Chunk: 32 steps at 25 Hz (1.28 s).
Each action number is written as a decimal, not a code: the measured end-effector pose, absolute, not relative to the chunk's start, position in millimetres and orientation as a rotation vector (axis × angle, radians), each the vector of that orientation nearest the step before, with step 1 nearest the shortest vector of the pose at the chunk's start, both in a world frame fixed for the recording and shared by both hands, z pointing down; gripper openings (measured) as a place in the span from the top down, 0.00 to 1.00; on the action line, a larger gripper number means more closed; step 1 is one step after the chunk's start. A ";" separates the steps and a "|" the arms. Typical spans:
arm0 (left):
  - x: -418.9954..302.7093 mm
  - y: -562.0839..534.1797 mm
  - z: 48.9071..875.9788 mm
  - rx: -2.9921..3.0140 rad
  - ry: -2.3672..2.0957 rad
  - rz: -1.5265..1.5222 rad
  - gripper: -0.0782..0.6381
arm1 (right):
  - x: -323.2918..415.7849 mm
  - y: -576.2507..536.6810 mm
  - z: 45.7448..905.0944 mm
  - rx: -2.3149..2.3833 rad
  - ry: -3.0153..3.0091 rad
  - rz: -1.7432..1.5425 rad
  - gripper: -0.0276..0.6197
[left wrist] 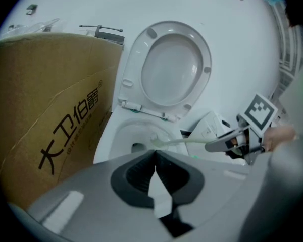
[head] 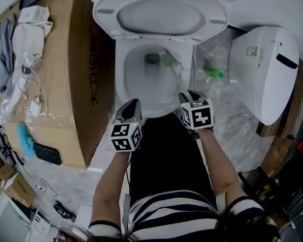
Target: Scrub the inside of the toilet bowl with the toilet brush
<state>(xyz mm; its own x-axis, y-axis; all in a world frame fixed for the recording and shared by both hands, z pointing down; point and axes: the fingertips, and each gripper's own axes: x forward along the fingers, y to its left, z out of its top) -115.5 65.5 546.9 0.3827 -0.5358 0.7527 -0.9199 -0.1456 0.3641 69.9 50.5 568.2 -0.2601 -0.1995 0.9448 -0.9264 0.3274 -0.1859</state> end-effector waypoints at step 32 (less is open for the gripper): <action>-125.8 84.6 553.3 1.740 -1.285 0.571 0.89 | 51.1 158.8 566.8 0.732 -1.594 1.199 0.81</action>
